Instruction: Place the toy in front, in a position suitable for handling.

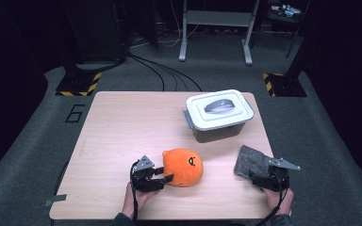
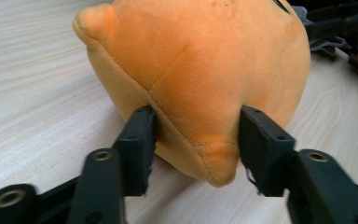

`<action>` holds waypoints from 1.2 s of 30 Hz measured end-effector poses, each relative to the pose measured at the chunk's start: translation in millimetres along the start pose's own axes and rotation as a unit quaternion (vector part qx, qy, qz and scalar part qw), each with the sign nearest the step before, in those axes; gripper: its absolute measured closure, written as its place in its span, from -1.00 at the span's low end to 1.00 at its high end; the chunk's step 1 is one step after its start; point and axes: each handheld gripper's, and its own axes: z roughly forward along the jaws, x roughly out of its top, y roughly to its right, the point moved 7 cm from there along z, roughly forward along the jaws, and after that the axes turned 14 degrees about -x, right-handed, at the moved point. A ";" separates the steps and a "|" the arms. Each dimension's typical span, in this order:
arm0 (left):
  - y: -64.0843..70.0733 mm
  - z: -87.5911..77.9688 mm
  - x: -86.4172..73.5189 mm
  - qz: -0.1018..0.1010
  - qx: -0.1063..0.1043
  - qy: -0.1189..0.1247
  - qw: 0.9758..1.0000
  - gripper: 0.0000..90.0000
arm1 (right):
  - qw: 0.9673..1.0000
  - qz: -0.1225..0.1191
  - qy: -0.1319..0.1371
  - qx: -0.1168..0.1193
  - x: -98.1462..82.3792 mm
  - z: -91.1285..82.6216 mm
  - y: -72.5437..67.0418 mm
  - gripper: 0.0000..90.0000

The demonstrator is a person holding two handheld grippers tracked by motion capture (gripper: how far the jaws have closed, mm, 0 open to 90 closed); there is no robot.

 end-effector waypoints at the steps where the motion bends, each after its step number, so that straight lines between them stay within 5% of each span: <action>1: 0.0 0.0 -0.8 0.001 0.003 -0.005 1.000 0.21 | 1.000 -0.003 0.008 -0.006 4.8 -4.0 0.6 -0.74; 6: 3.5 0.7 -3.0 0.013 0.008 -0.018 1.000 0.31 | 1.000 -0.012 0.017 -0.014 28.4 -7.0 -4.4 -0.74; 10: 3.0 1.7 -4.9 0.007 0.014 -0.018 1.000 0.32 | 0.998 -0.017 -0.053 -0.022 26.0 18.8 -8.5 -0.82; 12: 4.7 2.2 -5.6 0.010 0.017 -0.017 1.000 0.32 | 0.997 -0.020 -0.070 -0.025 20.3 27.6 -10.5 -0.68; 14: 5.1 2.4 -6.4 0.013 0.018 -0.017 1.000 0.32 | 0.997 -0.024 -0.065 -0.031 16.3 31.0 -9.6 -0.62; 24: 8.1 3.8 -9.8 0.028 0.035 -0.024 0.999 0.36 | 0.999 -0.018 -0.033 -0.029 12.4 23.3 -5.3 0.54; 36: 9.1 3.7 -9.1 0.029 0.032 -0.018 0.999 0.63 | 1.000 -0.006 -0.003 0.001 22.0 2.6 -9.8 0.66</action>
